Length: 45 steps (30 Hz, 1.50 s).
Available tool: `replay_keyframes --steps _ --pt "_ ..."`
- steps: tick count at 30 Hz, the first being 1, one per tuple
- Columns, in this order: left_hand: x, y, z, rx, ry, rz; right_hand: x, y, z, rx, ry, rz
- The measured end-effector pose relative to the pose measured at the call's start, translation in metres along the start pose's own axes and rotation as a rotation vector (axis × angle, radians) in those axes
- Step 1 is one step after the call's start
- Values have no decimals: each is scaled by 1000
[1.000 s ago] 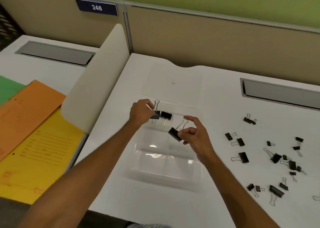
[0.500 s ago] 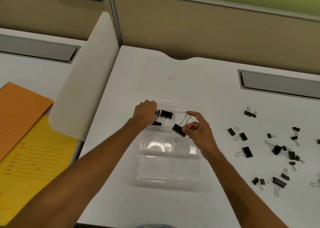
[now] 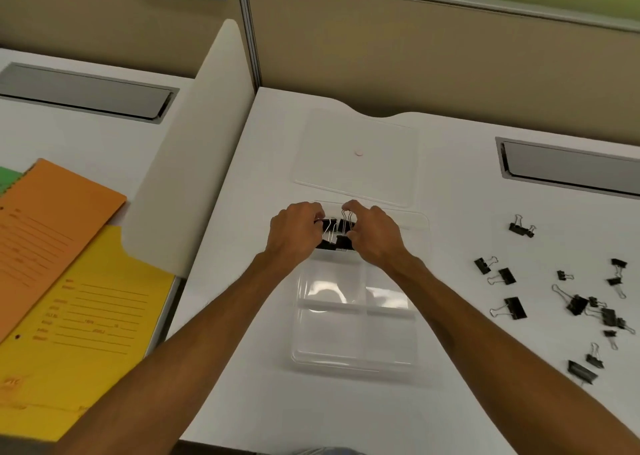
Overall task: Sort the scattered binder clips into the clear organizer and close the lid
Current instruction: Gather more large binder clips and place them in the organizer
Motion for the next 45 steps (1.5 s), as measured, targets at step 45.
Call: replay_keyframes --steps 45 --pt "-241 -168 103 75 17 386 -202 -291 -90 -373 161 263"
Point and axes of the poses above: each hand's wrist, its own y-axis towards the middle knuckle, its own z-axis out of the palm, x = y × z, the point moved 3 cm from there along y, towards the middle knuckle, and after that the axes turned 6 degrees about z, right-handed, at the moved point
